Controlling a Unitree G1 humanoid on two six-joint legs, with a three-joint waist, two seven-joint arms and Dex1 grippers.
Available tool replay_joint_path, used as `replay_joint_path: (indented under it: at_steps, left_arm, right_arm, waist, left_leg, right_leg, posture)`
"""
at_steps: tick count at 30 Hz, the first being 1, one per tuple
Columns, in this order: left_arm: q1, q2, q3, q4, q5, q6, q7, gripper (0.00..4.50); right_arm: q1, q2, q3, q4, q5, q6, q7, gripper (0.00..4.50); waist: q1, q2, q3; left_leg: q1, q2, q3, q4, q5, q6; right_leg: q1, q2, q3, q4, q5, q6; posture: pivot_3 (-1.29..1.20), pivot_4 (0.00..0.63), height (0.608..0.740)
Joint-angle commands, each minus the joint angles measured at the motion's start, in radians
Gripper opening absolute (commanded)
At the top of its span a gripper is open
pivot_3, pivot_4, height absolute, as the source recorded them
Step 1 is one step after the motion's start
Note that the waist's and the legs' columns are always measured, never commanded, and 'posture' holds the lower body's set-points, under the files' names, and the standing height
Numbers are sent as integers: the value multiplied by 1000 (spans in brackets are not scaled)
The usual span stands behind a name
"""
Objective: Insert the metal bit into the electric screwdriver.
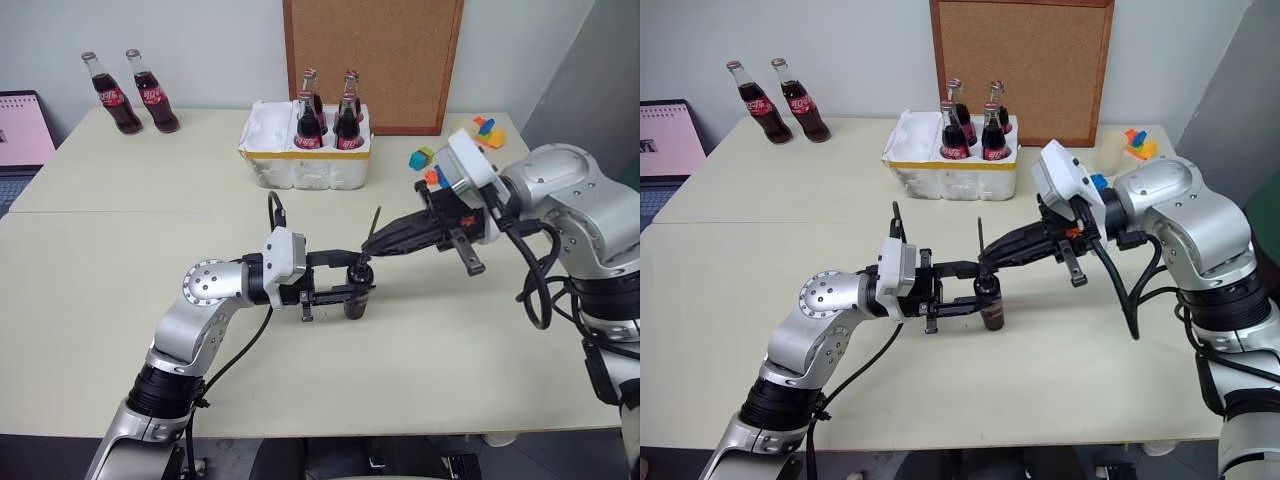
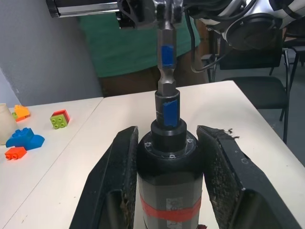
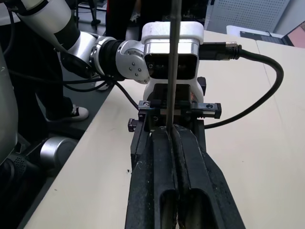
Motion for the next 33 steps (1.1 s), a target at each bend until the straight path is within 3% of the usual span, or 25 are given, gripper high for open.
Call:
replay_joint_path:
  at_steps: [1, 19, 33]
  left_arm:
    - [6, 11, -16, 7, 16, 4, -10, 1580]
    - [11, 25, -7, 28, 16, -18, -26, 1580]
    - [7, 34, -7, 18, 6, -11, -22, 1580]
  right_arm:
    - [0, 7, 50, 17, -48, 21, 6, 0]
    - [-87, 36, 52, 158, -62, 2, 89, 0]
    - [-68, 46, 5, 96, -17, 64, 69, 0]
  waist:
    - [0, 0, 0]
    - [0, 0, 0]
    - [0, 0, 0]
  left_leg:
    - [0, 0, 0, 0, 0, 0]
    - [1, 0, 0, 0, 0, 0]
    - [1, 0, 0, 0, 0, 0]
  right_leg:
    - [0, 0, 0, 0, 0, 0]
    - [0, 0, 0, 0, 0, 0]
    - [0, 0, 0, 0, 0, 0]
  posture:
    - [0, 150, 740]
    - [0, 150, 740]
    - [0, 150, 740]
